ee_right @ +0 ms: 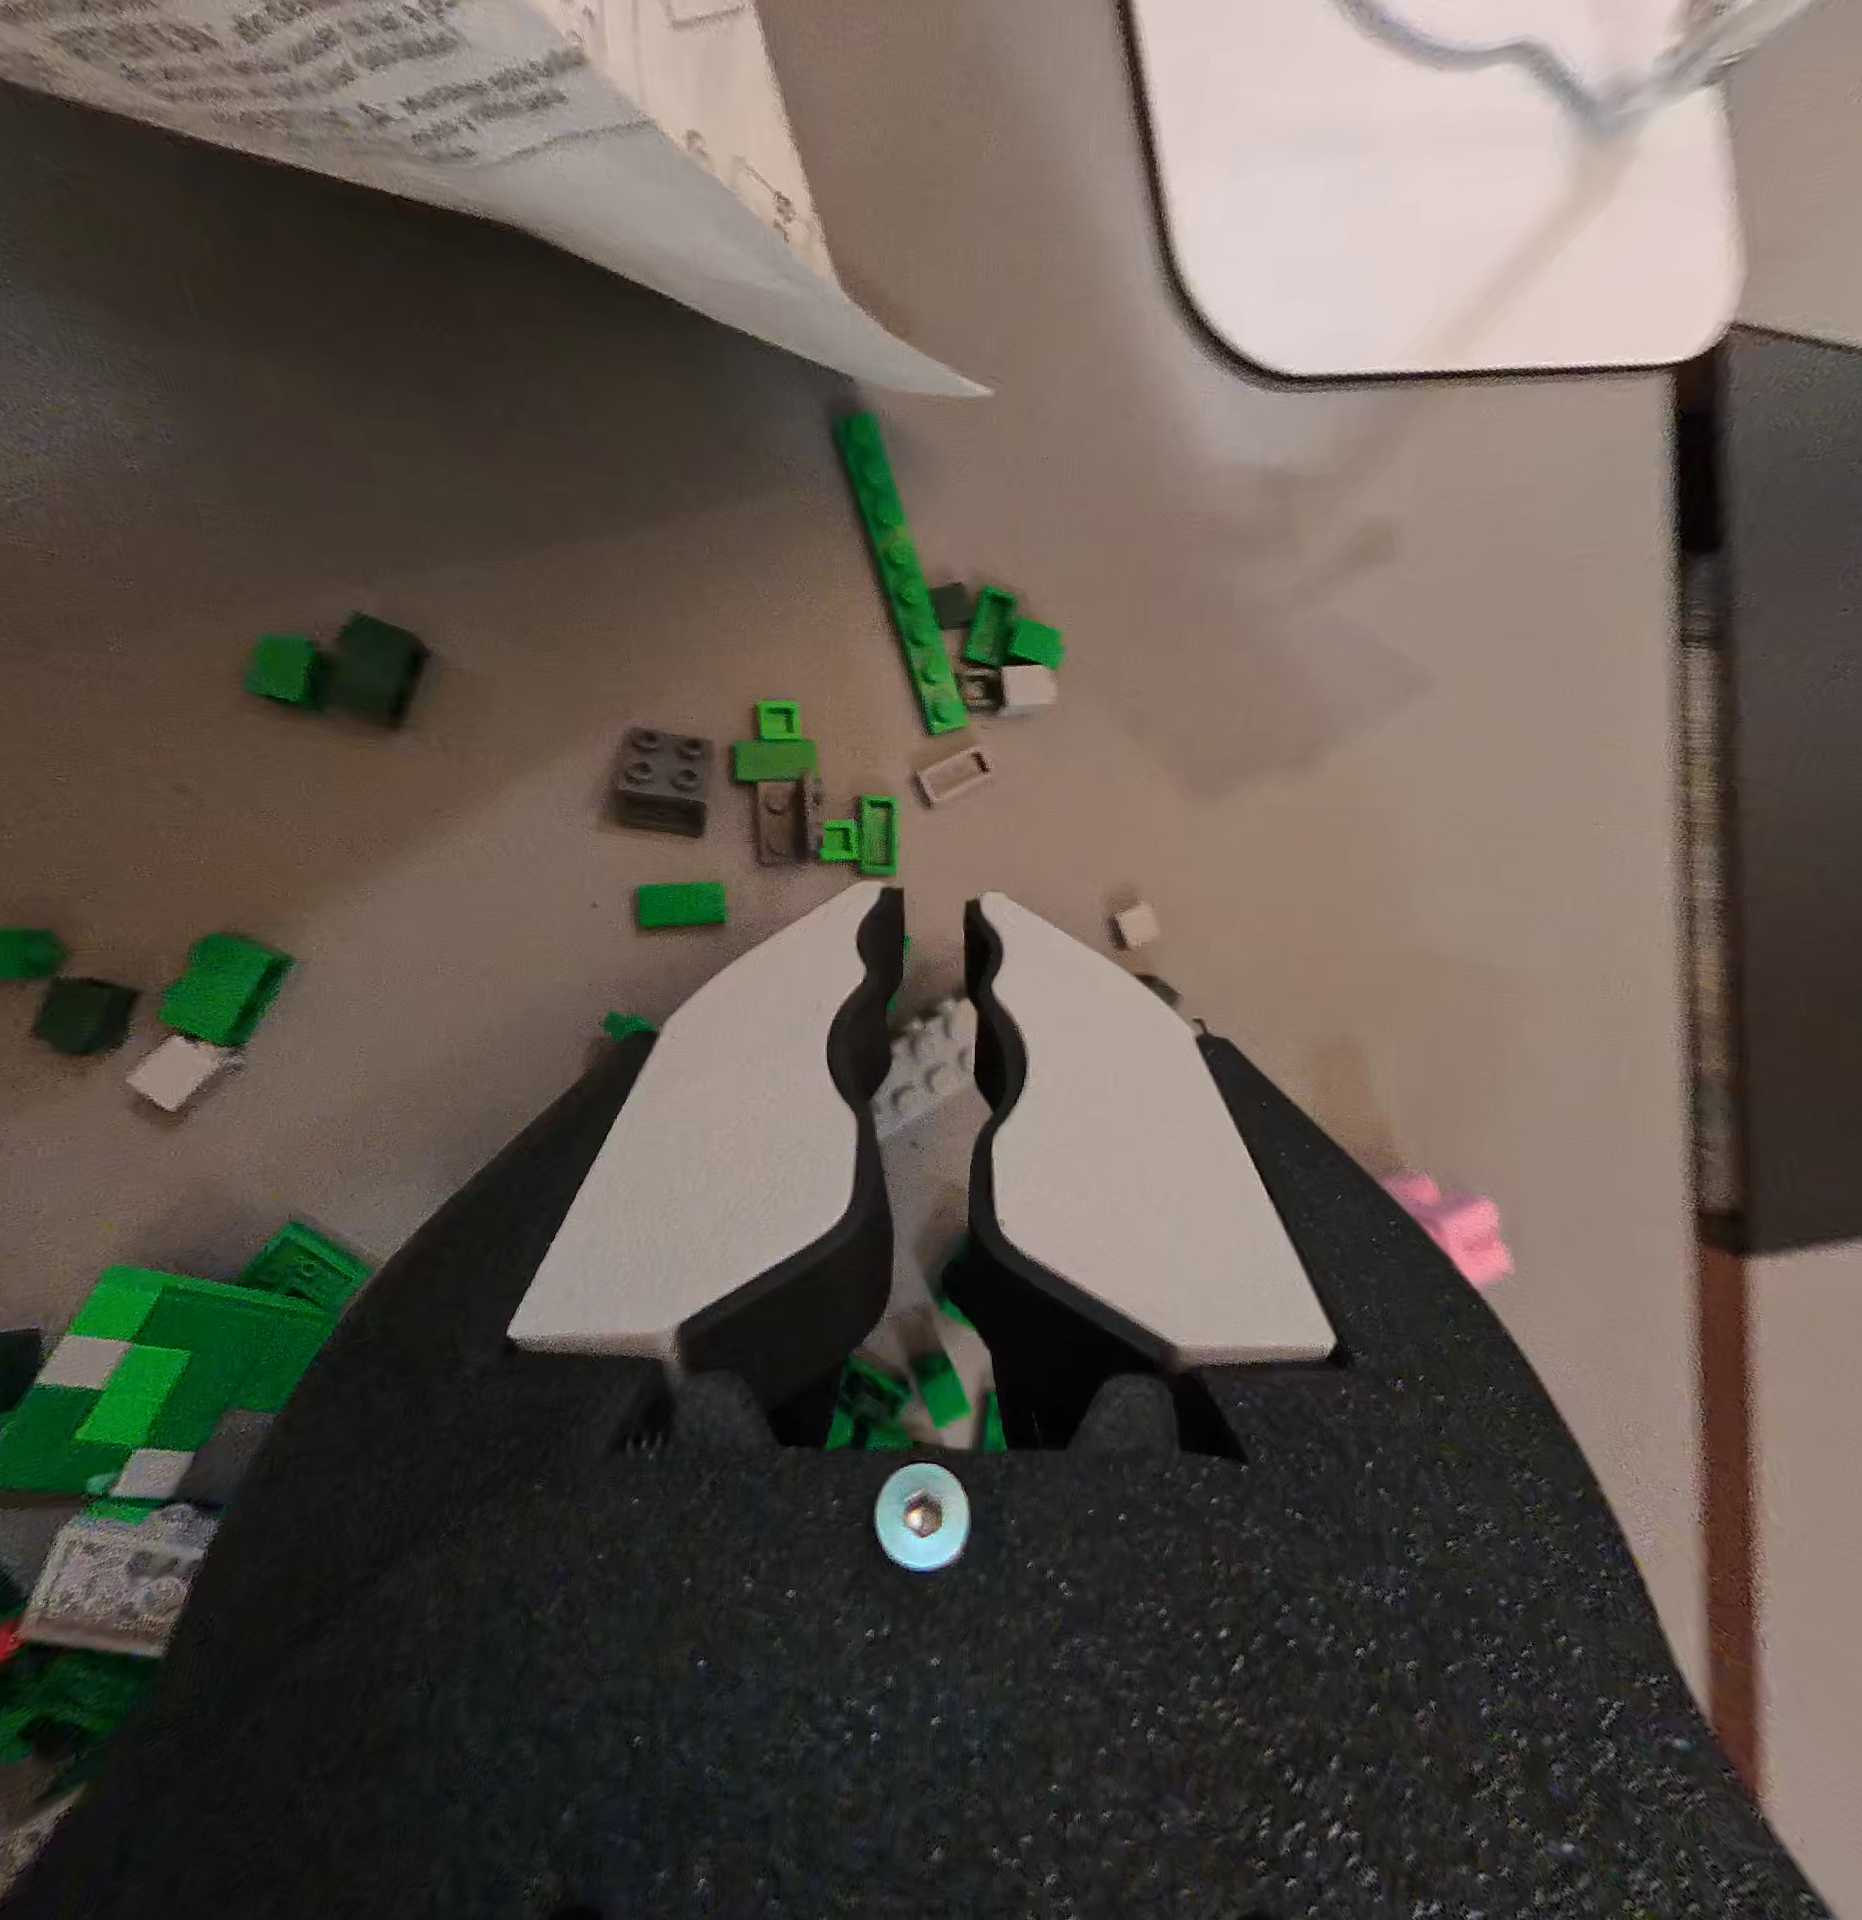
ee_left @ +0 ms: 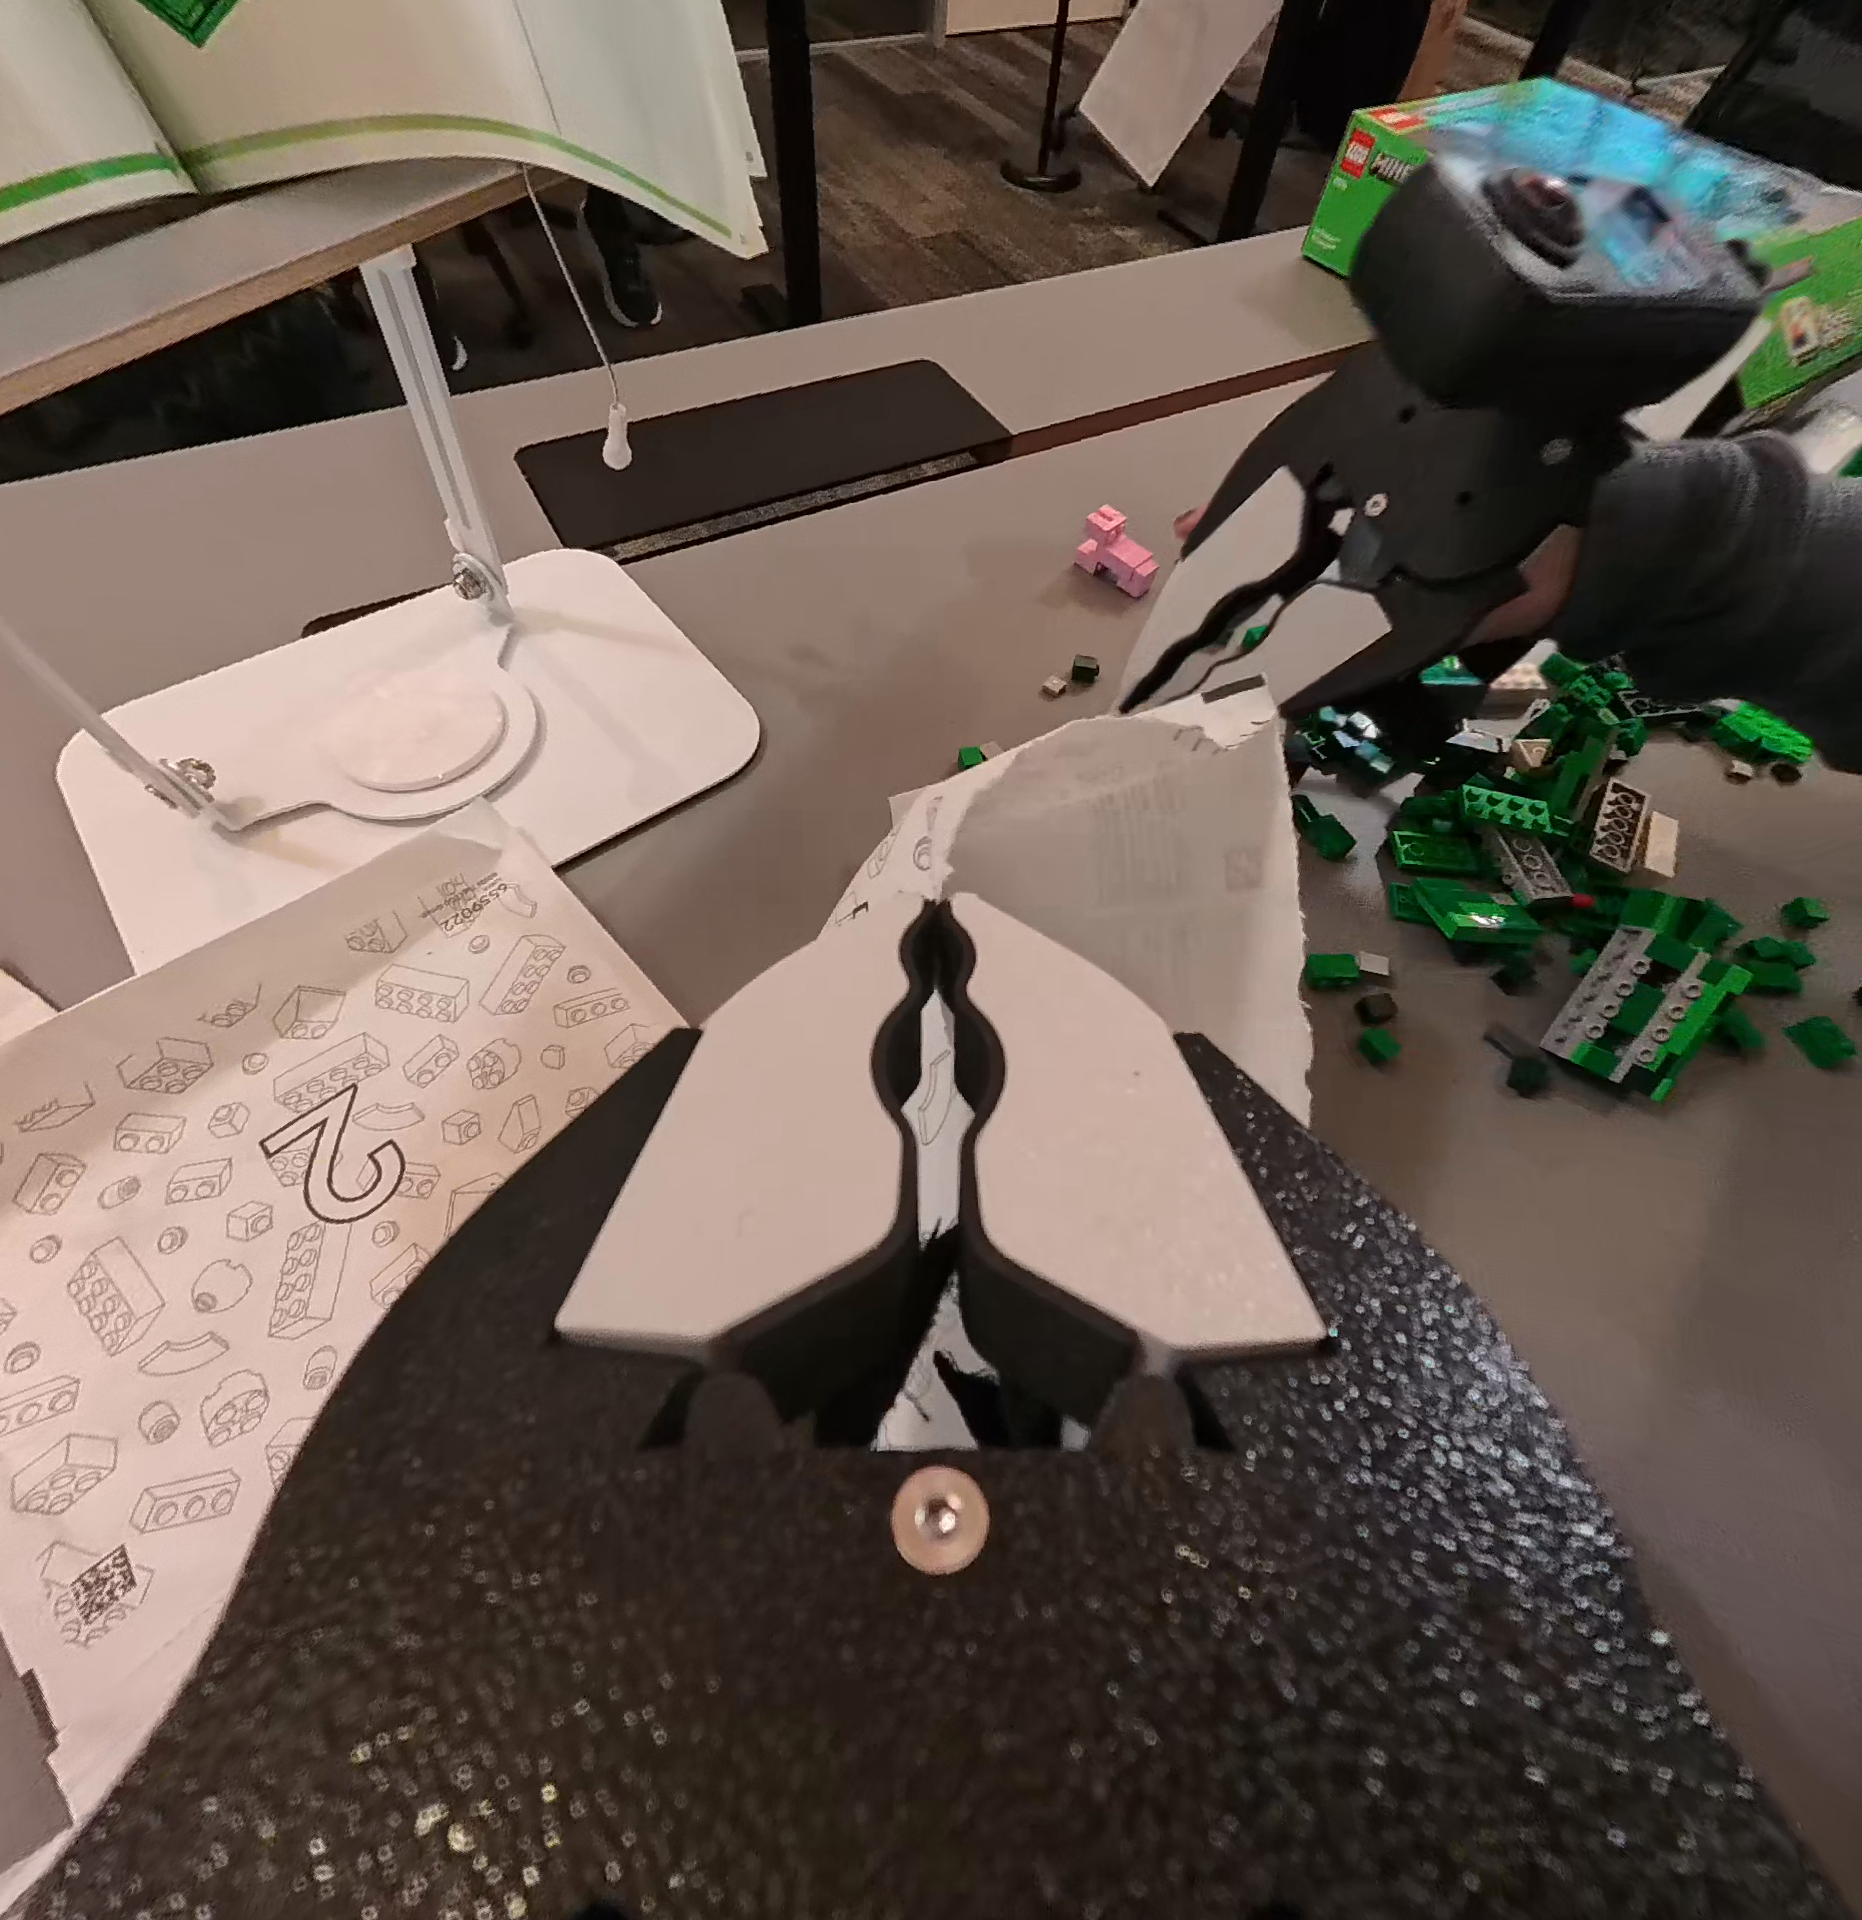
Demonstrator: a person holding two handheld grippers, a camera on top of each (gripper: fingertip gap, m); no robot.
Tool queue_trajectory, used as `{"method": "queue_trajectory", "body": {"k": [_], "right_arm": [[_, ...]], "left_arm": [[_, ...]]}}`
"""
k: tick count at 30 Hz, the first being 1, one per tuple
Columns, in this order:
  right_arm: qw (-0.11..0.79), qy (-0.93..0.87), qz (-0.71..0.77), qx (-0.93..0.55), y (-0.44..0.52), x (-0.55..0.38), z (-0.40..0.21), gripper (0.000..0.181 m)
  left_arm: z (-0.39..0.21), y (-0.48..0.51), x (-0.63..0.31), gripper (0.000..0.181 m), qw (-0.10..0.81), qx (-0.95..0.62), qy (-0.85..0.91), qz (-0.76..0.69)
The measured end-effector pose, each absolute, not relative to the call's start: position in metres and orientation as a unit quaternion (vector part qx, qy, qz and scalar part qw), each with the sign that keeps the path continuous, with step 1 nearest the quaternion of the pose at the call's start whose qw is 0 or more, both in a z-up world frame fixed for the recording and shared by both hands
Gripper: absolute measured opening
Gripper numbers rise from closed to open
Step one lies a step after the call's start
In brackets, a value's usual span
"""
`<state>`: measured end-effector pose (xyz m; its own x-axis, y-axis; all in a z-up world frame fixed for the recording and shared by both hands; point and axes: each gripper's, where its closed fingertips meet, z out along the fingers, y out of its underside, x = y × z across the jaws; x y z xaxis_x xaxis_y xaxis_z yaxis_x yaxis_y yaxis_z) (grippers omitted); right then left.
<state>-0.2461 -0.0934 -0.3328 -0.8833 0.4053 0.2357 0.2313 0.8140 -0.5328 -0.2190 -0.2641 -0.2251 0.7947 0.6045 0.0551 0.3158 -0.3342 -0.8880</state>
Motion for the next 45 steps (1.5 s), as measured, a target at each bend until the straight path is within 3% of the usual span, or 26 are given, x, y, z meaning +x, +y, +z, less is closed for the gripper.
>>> {"method": "queue_trajectory", "body": {"k": [1,7,13,16,20,24,27,32,38,42,45], "right_arm": [[0.148,-0.94,0.258,-0.168,-0.097,-0.244,-0.337,0.013],[0.086,-0.95,0.256,-0.159,-0.107,-0.245,-0.35,0.021],[0.044,-0.955,0.242,-0.164,-0.111,-0.241,-0.354,0.01],[0.08,-0.961,0.226,-0.134,-0.107,-0.241,-0.343,0.0],[0.14,-0.957,0.237,-0.088,-0.111,-0.233,-0.309,0.0],[0.121,-0.963,0.223,-0.096,-0.113,-0.226,-0.319,0.005],[0.089,-0.967,0.204,-0.124,-0.112,-0.225,-0.338,0.019],[0.046,-0.947,0.218,-0.23,-0.116,-0.232,-0.348,0.006],[0.013,-0.908,0.234,-0.346,-0.118,-0.236,-0.347,0.006],[0.016,-0.914,0.193,-0.355,-0.116,-0.227,-0.353,0.017],[0.034,-0.919,0.182,-0.347,-0.116,-0.225,-0.355,0.015]], "left_arm": [[-0.225,-0.264,-0.219,0.0,0.501,-0.804,-0.286,0.144],[-0.225,-0.263,-0.219,0.0,0.504,-0.803,-0.285,0.14],[-0.226,-0.262,-0.218,0.0,0.499,-0.807,-0.28,0.144],[-0.226,-0.263,-0.218,0.0,0.499,-0.806,-0.282,0.144],[-0.225,-0.264,-0.219,0.0,0.501,-0.804,-0.285,0.145],[-0.226,-0.263,-0.219,0.0,0.504,-0.804,-0.284,0.138],[-0.226,-0.262,-0.218,0.0,0.503,-0.806,-0.281,0.137],[-0.226,-0.261,-0.217,0.0,0.505,-0.806,-0.279,0.134],[-0.226,-0.261,-0.217,0.0,0.509,-0.805,-0.277,0.127],[-0.226,-0.261,-0.216,0.0,0.511,-0.804,-0.277,0.122],[-0.226,-0.261,-0.216,0.0,0.513,-0.804,-0.278,0.12]]}}
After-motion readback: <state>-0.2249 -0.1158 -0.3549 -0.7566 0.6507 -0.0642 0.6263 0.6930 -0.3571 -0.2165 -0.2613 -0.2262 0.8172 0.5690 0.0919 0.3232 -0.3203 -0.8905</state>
